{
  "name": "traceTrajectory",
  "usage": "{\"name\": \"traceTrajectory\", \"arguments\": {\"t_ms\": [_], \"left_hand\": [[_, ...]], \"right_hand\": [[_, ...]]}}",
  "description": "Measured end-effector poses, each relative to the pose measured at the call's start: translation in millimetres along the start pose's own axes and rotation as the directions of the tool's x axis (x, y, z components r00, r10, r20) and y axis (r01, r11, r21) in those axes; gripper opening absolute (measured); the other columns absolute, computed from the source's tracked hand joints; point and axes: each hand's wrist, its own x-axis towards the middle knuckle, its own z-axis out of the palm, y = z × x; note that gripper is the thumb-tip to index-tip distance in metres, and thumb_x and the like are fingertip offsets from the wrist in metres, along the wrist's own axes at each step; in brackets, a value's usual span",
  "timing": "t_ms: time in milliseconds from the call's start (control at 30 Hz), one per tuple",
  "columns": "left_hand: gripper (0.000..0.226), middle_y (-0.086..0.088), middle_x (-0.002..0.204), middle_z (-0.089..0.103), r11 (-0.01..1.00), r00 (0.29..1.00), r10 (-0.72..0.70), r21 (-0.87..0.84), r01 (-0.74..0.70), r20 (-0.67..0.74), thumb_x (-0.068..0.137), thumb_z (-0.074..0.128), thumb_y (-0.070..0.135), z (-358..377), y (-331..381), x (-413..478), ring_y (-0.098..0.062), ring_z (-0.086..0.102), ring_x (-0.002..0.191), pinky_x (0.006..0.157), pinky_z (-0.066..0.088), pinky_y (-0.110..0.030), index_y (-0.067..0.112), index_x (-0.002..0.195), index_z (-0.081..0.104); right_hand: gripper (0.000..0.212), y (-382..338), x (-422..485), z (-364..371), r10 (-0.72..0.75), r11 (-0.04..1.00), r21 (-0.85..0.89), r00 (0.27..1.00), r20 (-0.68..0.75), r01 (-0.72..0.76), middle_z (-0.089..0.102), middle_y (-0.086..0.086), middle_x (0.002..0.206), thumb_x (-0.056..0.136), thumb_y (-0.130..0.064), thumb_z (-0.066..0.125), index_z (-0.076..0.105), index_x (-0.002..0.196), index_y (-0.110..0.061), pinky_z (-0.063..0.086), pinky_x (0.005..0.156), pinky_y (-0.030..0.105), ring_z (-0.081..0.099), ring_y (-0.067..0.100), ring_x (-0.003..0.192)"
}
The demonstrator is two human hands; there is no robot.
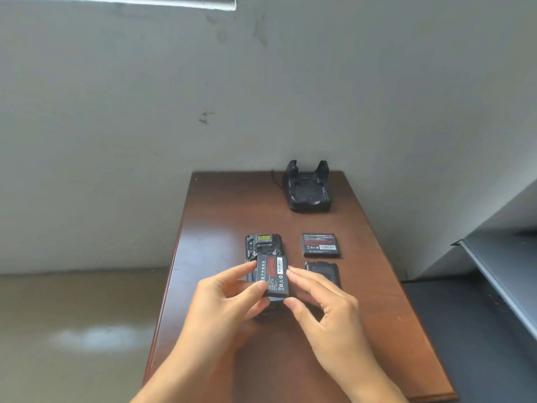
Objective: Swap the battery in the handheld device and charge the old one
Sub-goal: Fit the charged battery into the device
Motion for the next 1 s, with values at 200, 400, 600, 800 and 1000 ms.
{"name": "traceTrajectory", "arguments": {"t_ms": [200,400,600,800,1000], "left_hand": [[0.049,-0.013,0.096,0.081,0.999,0.999,-0.039,0.039,0.038,0.016,0.084,0.076,0.007,-13,-7,4,-0.020,0.078,0.084,0.067,0.058,-0.017,0.004,0.131,0.063],[0.047,-0.010,0.088,0.082,0.996,1.000,-0.025,0.090,0.024,0.010,0.084,0.077,0.009,-16,-7,6,-0.013,0.074,0.072,0.060,0.055,-0.013,0.003,0.129,0.065],[0.057,0.001,0.084,0.082,0.957,0.998,0.054,0.284,-0.054,0.007,0.082,0.082,0.025,-18,-12,10,-0.015,0.077,0.074,0.082,0.063,-0.036,0.011,0.134,0.063],[0.051,0.001,0.077,0.080,0.915,0.994,0.112,0.388,-0.111,0.020,0.083,0.080,0.031,-16,-12,13,-0.007,0.065,0.057,0.079,0.061,-0.039,0.018,0.130,0.065],[0.046,0.021,0.068,0.074,0.820,0.980,0.201,0.545,-0.176,0.014,0.080,0.080,0.041,-18,-15,16,0.005,0.058,0.055,0.066,0.052,-0.019,0.026,0.123,0.072]], "right_hand": [[0.036,1,2,6,-0.010,0.996,-0.089,1.000,0.023,0.012,0.069,-0.025,0.123,0.087,-0.023,0.072,0.075,0.123,-0.026,0.048,0.101,0.013,0.064,-0.009,0.117],[0.034,2,1,9,0.008,0.990,-0.138,0.999,0.044,-0.002,0.070,-0.024,0.122,0.089,-0.027,0.072,0.076,0.122,-0.029,0.042,0.103,0.008,0.062,-0.010,0.118],[0.030,5,2,7,0.000,0.990,-0.142,0.999,0.033,0.005,0.067,-0.028,0.119,0.091,-0.019,0.069,0.076,0.120,-0.024,0.039,0.097,0.002,0.061,-0.013,0.115],[0.030,8,3,7,-0.001,0.991,-0.136,0.999,0.036,0.006,0.067,-0.028,0.121,0.093,-0.015,0.070,0.075,0.121,-0.024,0.040,0.097,0.003,0.061,-0.012,0.116],[0.032,9,5,9,0.001,0.990,-0.141,0.999,0.048,0.006,0.070,-0.022,0.120,0.093,-0.013,0.071,0.074,0.123,-0.024,0.042,0.098,0.006,0.063,-0.008,0.116]]}}
